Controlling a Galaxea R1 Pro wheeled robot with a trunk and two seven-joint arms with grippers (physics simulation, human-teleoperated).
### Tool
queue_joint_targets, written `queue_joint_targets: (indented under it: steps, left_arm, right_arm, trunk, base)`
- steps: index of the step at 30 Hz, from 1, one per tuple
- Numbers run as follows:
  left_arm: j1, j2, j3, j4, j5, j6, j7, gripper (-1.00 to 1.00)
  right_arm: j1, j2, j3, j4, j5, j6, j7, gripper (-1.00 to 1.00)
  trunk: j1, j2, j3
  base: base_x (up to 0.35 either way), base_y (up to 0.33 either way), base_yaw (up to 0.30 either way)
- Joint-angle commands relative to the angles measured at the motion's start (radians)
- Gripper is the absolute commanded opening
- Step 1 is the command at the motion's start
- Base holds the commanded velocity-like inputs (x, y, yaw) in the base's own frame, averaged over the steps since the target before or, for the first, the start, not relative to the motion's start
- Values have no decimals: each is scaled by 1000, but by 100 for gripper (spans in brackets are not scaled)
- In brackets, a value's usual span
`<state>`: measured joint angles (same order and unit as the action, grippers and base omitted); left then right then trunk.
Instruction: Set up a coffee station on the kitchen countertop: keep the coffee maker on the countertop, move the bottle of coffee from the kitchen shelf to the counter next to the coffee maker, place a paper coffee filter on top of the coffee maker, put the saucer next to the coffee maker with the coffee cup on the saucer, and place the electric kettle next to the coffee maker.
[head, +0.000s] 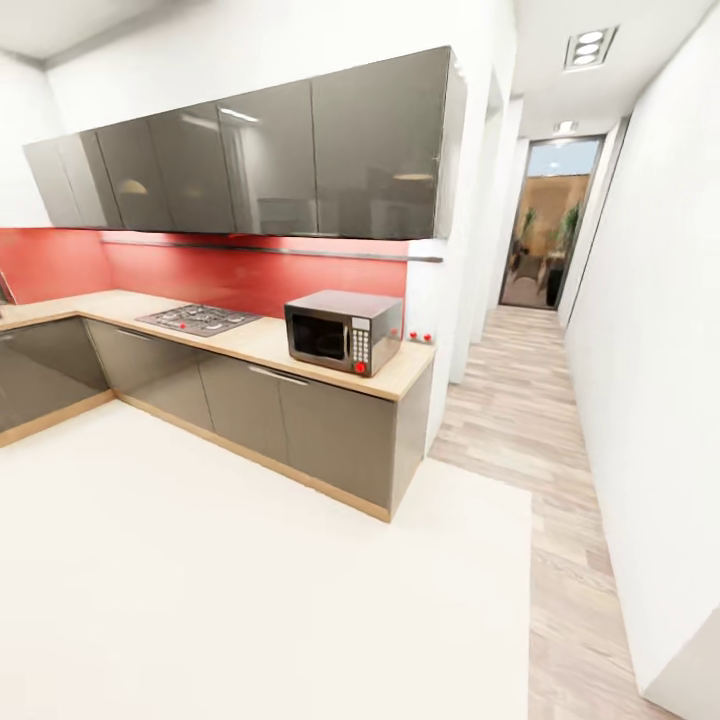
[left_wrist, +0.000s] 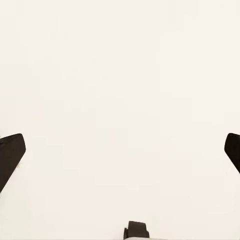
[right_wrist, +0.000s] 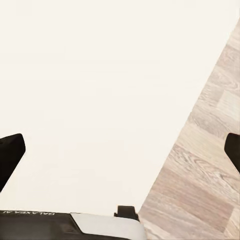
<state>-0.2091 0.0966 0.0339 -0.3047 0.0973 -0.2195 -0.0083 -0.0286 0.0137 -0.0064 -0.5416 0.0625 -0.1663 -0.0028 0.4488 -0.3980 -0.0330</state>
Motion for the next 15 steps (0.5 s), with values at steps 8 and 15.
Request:
queue_joint_targets:
  steps: [8, 15]
  left_arm:
    - [-1, 0, -2, 1, 10, -3, -1, 100]
    - [-1, 0, -2, 1, 10, -3, -1, 100]
  right_arm:
    - [-1, 0, -1, 0, 7, -2, 0, 100]
    - [-1, 0, -1, 0, 7, -2, 0, 100]
  trunk:
    - [1, -2, -2]
    - [1, -2, -2]
  base:
    - [338, 0, 278]
    - [338, 0, 278]
